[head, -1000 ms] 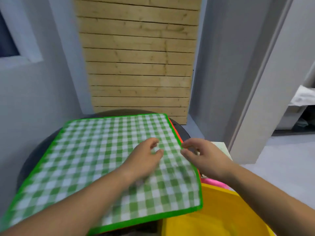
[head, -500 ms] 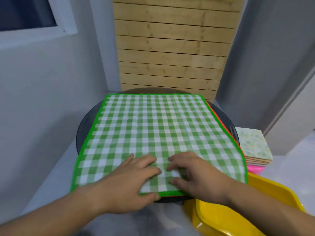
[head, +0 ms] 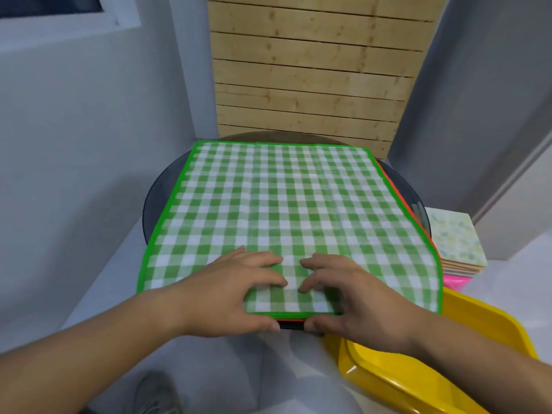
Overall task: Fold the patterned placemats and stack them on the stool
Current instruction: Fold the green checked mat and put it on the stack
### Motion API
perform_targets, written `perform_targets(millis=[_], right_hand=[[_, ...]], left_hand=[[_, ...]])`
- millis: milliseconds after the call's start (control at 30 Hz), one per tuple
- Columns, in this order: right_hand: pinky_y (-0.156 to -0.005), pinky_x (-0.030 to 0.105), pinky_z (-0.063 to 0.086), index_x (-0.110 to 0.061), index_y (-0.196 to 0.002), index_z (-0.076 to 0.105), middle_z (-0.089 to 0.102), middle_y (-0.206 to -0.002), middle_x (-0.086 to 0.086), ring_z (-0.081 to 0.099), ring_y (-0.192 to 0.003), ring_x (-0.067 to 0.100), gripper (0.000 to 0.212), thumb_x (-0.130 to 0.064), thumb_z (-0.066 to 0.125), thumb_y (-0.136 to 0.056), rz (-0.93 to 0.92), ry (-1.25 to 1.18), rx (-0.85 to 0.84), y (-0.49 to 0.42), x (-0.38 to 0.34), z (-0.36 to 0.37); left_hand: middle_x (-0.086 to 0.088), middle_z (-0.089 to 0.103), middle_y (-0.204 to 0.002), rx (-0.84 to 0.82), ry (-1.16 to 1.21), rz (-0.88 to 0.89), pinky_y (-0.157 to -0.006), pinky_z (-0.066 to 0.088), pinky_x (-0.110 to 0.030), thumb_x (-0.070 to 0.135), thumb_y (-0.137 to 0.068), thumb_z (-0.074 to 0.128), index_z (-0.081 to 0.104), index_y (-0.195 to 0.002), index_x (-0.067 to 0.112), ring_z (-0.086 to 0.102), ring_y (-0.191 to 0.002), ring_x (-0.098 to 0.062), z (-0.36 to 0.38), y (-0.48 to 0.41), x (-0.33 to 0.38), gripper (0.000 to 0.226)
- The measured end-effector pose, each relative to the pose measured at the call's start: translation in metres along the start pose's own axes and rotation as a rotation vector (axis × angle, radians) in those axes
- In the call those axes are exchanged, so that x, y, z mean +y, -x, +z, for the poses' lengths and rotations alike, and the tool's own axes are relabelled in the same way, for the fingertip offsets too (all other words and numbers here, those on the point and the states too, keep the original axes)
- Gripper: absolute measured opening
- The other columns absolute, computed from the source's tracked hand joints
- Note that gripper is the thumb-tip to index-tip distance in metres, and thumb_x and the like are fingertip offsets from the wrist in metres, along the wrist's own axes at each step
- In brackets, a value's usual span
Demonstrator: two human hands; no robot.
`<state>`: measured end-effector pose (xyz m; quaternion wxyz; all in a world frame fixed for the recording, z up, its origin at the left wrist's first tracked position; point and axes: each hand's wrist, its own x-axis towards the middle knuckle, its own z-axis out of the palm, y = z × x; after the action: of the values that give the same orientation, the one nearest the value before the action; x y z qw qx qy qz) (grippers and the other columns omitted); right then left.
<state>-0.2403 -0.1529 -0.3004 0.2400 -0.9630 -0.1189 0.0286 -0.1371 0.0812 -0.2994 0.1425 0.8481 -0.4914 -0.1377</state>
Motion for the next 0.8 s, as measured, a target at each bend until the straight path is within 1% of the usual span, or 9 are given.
perform_targets(millis=[100,233,333,433,500,567,633,700,800], right_hand=[[-0.110,0.007,0.017,-0.040,-0.118,0.061,0.037,-0.151,-0.016,0.022,-0.140,-0.007,0.049,-0.055,0.077,-0.075,0.029,-0.042,-0.007,0.000,0.000,-0.001],[-0.103,-0.001,0.014,-0.038,-0.115,0.063,0.039,-0.149,-0.017,0.024,-0.137,-0.009,0.046,-0.055,0.076,-0.075,0.043,-0.043,-0.015,-0.002,0.001,-0.003],[-0.104,0.001,0.017,-0.038,-0.108,0.066,0.041,-0.148,-0.018,0.024,-0.136,-0.011,0.038,-0.057,0.075,-0.076,0.045,-0.041,-0.020,-0.002,0.001,-0.005],[-0.105,0.007,0.022,-0.040,-0.092,0.070,0.044,-0.145,-0.020,0.026,-0.133,-0.014,0.020,-0.054,0.074,-0.079,0.069,-0.068,-0.019,-0.004,-0.001,-0.006],[-0.101,0.005,0.024,-0.040,-0.084,0.073,0.049,-0.140,-0.020,0.030,-0.129,-0.017,0.009,-0.048,0.074,-0.082,0.072,-0.076,-0.013,-0.005,-0.004,-0.008],[-0.098,0.005,0.030,-0.038,-0.081,0.074,0.053,-0.135,-0.021,0.035,-0.125,-0.017,0.008,-0.045,0.073,-0.084,0.069,-0.068,0.002,-0.006,-0.006,-0.009],[-0.098,0.014,0.038,-0.036,-0.082,0.075,0.056,-0.131,-0.022,0.042,-0.122,-0.014,0.009,-0.044,0.072,-0.085,0.074,-0.074,0.021,-0.007,-0.009,-0.012],[-0.098,0.019,0.041,-0.035,-0.083,0.076,0.057,-0.129,-0.022,0.047,-0.119,-0.011,0.010,-0.044,0.072,-0.085,0.081,-0.074,0.048,-0.008,-0.012,-0.017],[-0.095,0.017,0.043,-0.033,-0.083,0.075,0.060,-0.127,-0.020,0.052,-0.113,-0.009,0.013,-0.044,0.069,-0.086,0.074,-0.015,0.099,-0.012,-0.017,-0.027]], left_hand=[[0.023,0.018,-0.161,-0.004,0.020,-0.004,-0.114,-0.009,-0.011,0.071,-0.079,0.065,0.043,-0.145,0.045,-0.001,-0.133,0.022,-0.003,0.000,0.000,0.074],[0.025,0.018,-0.160,-0.015,0.042,-0.004,-0.106,-0.010,-0.002,0.070,-0.079,0.066,0.042,-0.145,0.046,-0.003,-0.127,0.028,-0.004,-0.001,-0.001,0.074],[0.027,0.020,-0.158,-0.005,0.067,-0.015,-0.104,-0.007,0.001,0.068,-0.080,0.067,0.044,-0.143,0.046,0.003,-0.128,0.024,-0.005,-0.001,-0.001,0.071],[0.027,0.029,-0.154,0.017,0.123,-0.030,-0.109,0.008,-0.004,0.065,-0.078,0.072,0.053,-0.134,0.046,0.016,-0.136,0.018,-0.007,0.000,0.001,0.062],[0.030,0.039,-0.145,0.038,0.202,-0.051,-0.104,0.016,0.000,0.058,-0.076,0.078,0.064,-0.118,0.043,0.025,-0.132,0.020,-0.009,0.000,0.002,0.046],[0.031,0.050,-0.134,0.064,0.278,-0.072,-0.103,0.023,-0.003,0.050,-0.076,0.081,0.071,-0.101,0.039,0.035,-0.128,0.020,-0.011,-0.001,0.002,0.029],[0.029,0.060,-0.124,0.080,0.347,-0.105,-0.103,0.030,-0.007,0.041,-0.078,0.083,0.074,-0.088,0.035,0.045,-0.122,0.018,-0.013,-0.002,0.003,0.015],[0.027,0.066,-0.116,0.084,0.395,-0.144,-0.100,0.035,-0.009,0.038,-0.079,0.083,0.075,-0.082,0.032,0.052,-0.115,0.017,-0.015,-0.003,0.007,0.010],[0.025,0.069,-0.108,0.097,0.403,-0.165,-0.098,0.042,-0.015,0.040,-0.080,0.082,0.075,-0.081,0.032,0.058,-0.107,0.013,-0.022,-0.007,0.013,0.011]])
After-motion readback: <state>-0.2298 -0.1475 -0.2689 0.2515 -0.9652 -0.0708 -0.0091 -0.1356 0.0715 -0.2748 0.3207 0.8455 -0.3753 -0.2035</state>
